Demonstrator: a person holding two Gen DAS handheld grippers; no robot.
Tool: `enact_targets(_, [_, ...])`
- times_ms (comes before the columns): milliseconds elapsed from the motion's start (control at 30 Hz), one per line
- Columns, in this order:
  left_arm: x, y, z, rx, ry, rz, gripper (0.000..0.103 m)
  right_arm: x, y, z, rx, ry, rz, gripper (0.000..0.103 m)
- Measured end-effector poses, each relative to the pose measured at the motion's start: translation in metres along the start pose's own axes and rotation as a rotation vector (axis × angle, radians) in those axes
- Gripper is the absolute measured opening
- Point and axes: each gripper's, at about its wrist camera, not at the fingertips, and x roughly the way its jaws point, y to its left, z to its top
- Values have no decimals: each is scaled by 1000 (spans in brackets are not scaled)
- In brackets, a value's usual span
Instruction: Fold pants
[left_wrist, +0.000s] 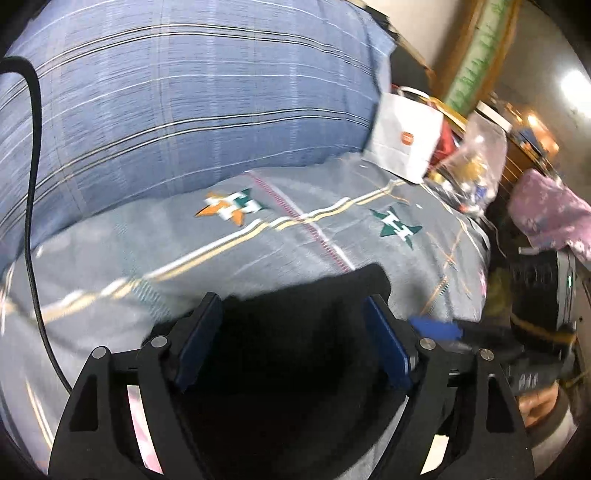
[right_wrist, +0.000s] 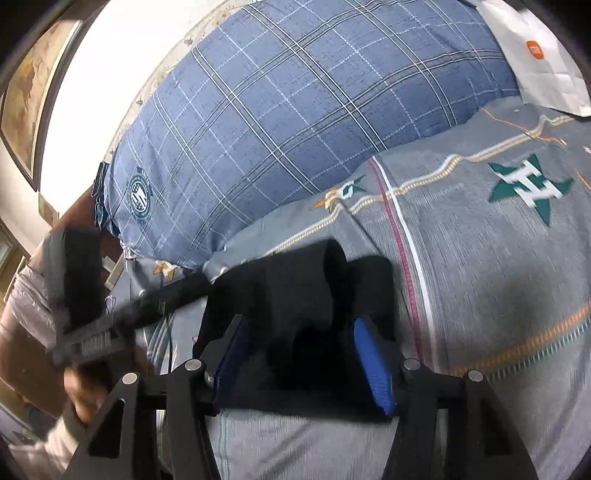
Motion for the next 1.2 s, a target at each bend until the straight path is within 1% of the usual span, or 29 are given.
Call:
enact_targets(33, [5,-2,3,17,18,-17,80,0,0,-4,-1,9,-2,58])
enact_targets(67, [14,-5,8,46,57,-47,80,0,1,-8,-1,17,-3,58])
enact_targets(133, [27,-10,11,81,98,-64,80,-1,3,-15,-1,18,4,58])
enact_targets(200, [43,-17,13,145,139,-38,80,2,4,-18,17,21,21,58])
enact_targets(267, [53,-20,12,171,154,-23,80,5,1,-19,40,19,36,58])
enact_targets(300, [57,-21,11,173,161,-25,79,6,-2,-19,64,11,57,56])
enact_targets(333, [61,-21,10,173,170,-23,76,8,-5,-20,93,4,84,46])
enact_targets(367, [64,-21,9,173,175,-21,68,12,-8,-21,125,3,111,43])
enact_targets(400, [66,-21,8,172,184,-21,65,18,-13,-22,168,6,133,41])
enact_targets(433, [67,-21,7,173,184,-19,61,22,-17,-23,198,5,148,35])
enact_targets(467, [66,-22,7,177,176,-17,54,24,-18,-23,212,-10,159,31])
enact_targets(500, [65,-22,7,180,175,-19,52,23,-17,-22,209,-25,163,24])
enact_targets(533, [63,-21,8,176,175,-21,46,21,-13,-21,201,-37,163,19])
enact_targets(567, [61,-22,10,172,175,-27,40,19,-11,-19,191,-44,158,18])
enact_targets(600, [57,-24,13,166,168,-42,36,14,-7,-17,175,-56,158,16])
enact_targets(633, [51,-27,16,168,153,-58,34,8,-3,-14,162,-72,158,16])
enact_targets(767, [36,-45,28,192,104,-94,33,-24,9,-7,119,-138,149,15])
enact_targets(833, [36,-57,31,215,91,-105,33,-39,9,-6,117,-166,131,15])
enact_targets(933, [53,-72,28,257,99,-65,33,-42,-1,-13,154,-160,89,15])
enact_targets(1033, [79,-75,17,268,133,-8,33,-26,-14,-22,194,-102,26,15])
enact_targets(1100, [86,-74,11,274,116,17,33,-25,-16,-26,199,-89,-7,16])
enact_targets(1167, [82,-71,10,262,95,13,34,-31,-13,-23,211,-96,-23,17])
enact_targets(1200, [79,-69,11,244,91,11,35,-35,-11,-20,204,-102,-45,20])
